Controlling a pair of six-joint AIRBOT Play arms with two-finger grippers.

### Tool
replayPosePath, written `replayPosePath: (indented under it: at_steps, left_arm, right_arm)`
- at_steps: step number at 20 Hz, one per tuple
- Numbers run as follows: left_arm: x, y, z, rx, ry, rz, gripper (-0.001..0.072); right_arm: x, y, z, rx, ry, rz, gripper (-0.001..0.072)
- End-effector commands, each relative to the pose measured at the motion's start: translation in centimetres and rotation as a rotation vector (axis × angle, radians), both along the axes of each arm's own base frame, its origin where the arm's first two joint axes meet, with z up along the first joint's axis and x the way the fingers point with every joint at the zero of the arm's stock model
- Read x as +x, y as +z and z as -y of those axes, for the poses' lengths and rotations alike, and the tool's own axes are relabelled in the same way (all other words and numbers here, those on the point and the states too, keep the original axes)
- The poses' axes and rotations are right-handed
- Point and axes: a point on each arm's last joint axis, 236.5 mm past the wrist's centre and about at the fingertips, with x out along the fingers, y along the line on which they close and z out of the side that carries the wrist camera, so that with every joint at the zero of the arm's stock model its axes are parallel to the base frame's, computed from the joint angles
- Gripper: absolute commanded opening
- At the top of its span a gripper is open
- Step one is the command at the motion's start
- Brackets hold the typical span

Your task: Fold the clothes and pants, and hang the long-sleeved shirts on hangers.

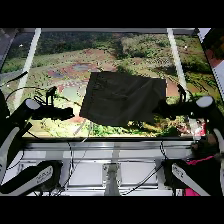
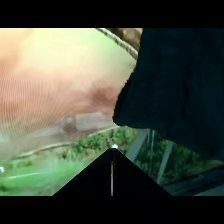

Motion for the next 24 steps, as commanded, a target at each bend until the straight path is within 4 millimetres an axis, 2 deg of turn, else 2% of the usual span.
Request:
replayPosePath:
  at_steps: [1,2,3,4,6,10,12,16,21,24]
  left_arm:
    - [-1.6,0.0,3.2,-0.137,0.030,-0.061,0.0260]
    - [-1.0,-0.1,3.6,-0.114,0.023,-0.029,0.0422]
    - [-0.1,-0.2,3.8,-0.097,0.037,0.011,0.0424]
    - [1.0,-0.2,3.8,-0.077,0.068,0.051,0.0424]
    - [2.2,-0.5,3.8,-0.072,0.141,0.061,0.0424]
    - [2.0,-2.3,3.4,-0.060,0.157,0.011,0.0424]
    - [2.4,-2.5,2.7,-0.051,0.158,0.026,0.0439]
    - [3.4,-1.7,2.2,-0.033,0.058,0.122,0.0436]
    - [4.5,1.0,2.2,-0.083,-0.055,0.212,0.0435]
    - [4.8,0.6,2.3,-0.083,-0.080,0.207,0.0430]
  right_arm:
    - [-1.4,-1.0,1.0,0.012,-0.269,0.063,0.0052]
    - [-1.3,-0.9,1.3,0.011,-0.300,0.074,0.0296]
    - [-1.2,-0.9,1.4,0.016,-0.311,0.068,0.0560]
    - [-1.1,-0.8,1.4,0.019,-0.317,0.066,0.0653]
    - [-0.9,-0.7,1.4,0.020,-0.318,0.068,0.0653]
    - [-1.6,-0.6,0.7,0.041,-0.293,0.040,0.0653]
    - [-2.0,-0.7,0.4,0.046,-0.279,0.027,0.0653]
    - [-2.2,-0.7,0.4,0.046,-0.273,0.021,0.0652]
    - [-2.9,-0.9,0.0,0.049,-0.246,-0.001,0.0652]
    - [-3.1,-0.9,-0.2,0.051,-0.236,-0.011,0.0652]
